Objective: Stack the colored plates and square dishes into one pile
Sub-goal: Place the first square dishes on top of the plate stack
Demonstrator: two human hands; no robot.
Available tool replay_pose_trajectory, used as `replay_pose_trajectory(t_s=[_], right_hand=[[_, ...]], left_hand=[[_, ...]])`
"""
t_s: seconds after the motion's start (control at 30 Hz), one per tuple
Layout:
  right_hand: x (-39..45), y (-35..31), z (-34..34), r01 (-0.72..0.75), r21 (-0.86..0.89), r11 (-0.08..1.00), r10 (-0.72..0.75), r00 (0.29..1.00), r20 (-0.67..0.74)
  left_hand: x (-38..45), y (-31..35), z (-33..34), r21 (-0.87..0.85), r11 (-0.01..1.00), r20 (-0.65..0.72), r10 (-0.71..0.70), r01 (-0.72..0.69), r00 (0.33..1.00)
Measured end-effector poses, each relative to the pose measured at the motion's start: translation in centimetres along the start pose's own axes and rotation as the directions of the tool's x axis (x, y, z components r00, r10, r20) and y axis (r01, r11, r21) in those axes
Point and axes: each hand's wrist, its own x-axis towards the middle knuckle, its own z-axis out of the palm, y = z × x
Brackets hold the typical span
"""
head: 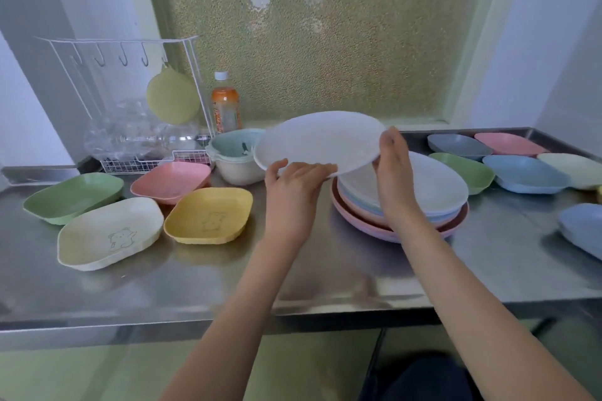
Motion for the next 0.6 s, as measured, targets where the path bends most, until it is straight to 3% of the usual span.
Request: replay_pose_trajectory(t_s=[0.23,0.37,0.5,0.6], right_hand=[[1.4,0.5,-8.1,0.031,-0.355,0.934,-0.142,0.946,-0.291],[1.5,2.5,-10.8,-0.045,-0.487,0.872,-0.139,0.932,-0.335],[1.4,4.5,-11.8,-0.134,-0.453,0.882,-0.028,0.943,-0.333],[1.1,4.9,-11.6,-0.074,-0.411,0.909,-0.061,0.95,-0.306]], left_hand=[[2.4,4.8,5.1,-0.128,0.983,0.174,0.152,-0.13,0.973],[2.6,5.7,7.2,-0.191,0.971,0.311,0.197,-0.142,0.93],[1.8,6.0,7.9,-0.216,0.957,0.35,0.263,-0.196,0.899],[1.4,5.6,7.7,-0.199,0.942,0.308,0.322,-0.27,0.895]])
